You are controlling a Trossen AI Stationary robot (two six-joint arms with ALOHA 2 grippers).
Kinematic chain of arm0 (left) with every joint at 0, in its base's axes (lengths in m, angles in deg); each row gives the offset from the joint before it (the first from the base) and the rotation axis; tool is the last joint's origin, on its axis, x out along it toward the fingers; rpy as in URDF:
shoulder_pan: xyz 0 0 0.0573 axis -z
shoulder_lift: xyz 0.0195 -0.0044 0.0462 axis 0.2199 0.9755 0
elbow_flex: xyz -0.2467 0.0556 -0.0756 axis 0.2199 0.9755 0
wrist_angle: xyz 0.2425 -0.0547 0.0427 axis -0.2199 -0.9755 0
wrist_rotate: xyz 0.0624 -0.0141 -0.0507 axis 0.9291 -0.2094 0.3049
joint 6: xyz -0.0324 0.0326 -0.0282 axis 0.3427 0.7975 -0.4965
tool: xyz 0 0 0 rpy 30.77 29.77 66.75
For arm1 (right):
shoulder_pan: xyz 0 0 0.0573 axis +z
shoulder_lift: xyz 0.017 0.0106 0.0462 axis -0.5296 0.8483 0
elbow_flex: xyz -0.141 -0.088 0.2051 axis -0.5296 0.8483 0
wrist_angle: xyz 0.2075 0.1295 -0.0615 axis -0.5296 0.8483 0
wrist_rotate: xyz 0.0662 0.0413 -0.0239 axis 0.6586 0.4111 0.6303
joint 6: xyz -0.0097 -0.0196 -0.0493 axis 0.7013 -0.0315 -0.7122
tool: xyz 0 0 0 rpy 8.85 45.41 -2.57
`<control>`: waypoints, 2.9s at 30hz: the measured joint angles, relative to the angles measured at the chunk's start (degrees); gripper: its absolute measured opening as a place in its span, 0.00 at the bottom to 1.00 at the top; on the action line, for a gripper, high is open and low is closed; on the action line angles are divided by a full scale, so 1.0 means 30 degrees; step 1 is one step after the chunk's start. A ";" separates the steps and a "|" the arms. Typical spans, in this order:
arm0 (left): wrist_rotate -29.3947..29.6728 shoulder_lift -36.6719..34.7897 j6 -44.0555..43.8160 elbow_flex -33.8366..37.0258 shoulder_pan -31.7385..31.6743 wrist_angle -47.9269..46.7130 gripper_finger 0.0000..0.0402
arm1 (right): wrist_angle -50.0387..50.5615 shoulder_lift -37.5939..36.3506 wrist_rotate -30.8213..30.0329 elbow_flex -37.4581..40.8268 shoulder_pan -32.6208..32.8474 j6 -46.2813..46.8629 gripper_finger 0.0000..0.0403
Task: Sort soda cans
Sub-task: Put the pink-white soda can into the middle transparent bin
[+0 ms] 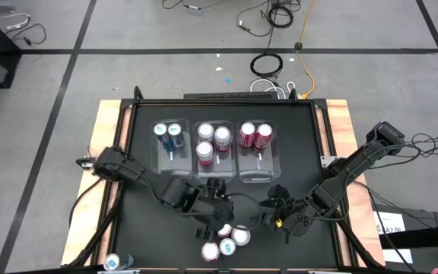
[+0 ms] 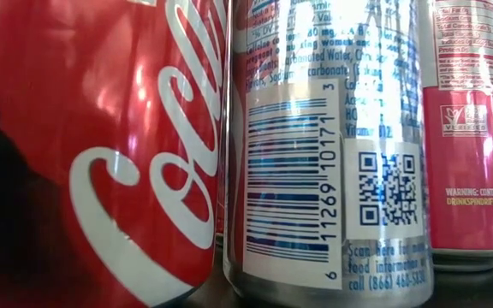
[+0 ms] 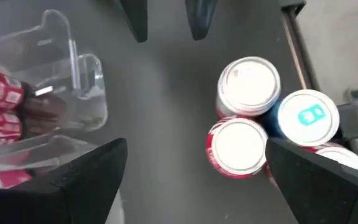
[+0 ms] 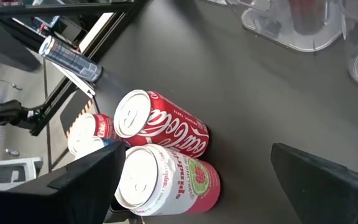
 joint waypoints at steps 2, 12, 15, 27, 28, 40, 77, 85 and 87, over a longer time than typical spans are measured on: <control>-0.0004 -0.1107 -0.0378 0.2152 0.0047 0.1596 0.97 | -0.0002 -0.0001 0.0006 0.0000 0.0000 0.0225 0.98; -0.0323 -0.9236 -0.2097 1.6596 0.0072 1.2323 0.97 | -0.0258 -0.0001 0.0010 0.0000 0.0000 0.0581 0.98; -0.1112 -1.1257 -0.2628 2.0282 0.0115 1.4740 0.97 | -0.0837 -0.0001 0.0109 0.0000 -0.0080 0.0623 0.98; -0.1738 -1.6427 -0.4399 2.8642 0.0321 2.1727 0.97 | 0.1998 0.0502 0.1580 -0.4333 -0.0564 -0.2456 0.98; -0.1746 -1.6668 -0.4453 2.8969 0.0321 2.1721 0.97 | 0.3065 0.0835 0.1601 -0.5237 -0.0629 -0.2843 0.98; -0.1760 -1.8687 -0.4466 3.2180 0.0299 2.4858 0.97 | 1.3867 0.7514 0.4119 -1.6057 -0.1610 -0.7708 0.98; -0.2751 -1.8877 -0.3939 3.3033 0.0299 2.6500 0.97 | 1.4200 1.3892 0.9541 -1.7267 -0.2520 -0.8426 0.95; -0.2751 -1.8877 -0.3941 3.3033 0.0299 2.6653 0.97 | 1.4243 1.3893 0.9667 -1.7274 -0.2637 -0.8438 0.70; -0.2751 -1.8877 -0.3943 3.3033 0.0299 2.6653 0.97 | 1.4384 1.3875 0.9809 -1.7282 -0.2636 -0.8439 0.70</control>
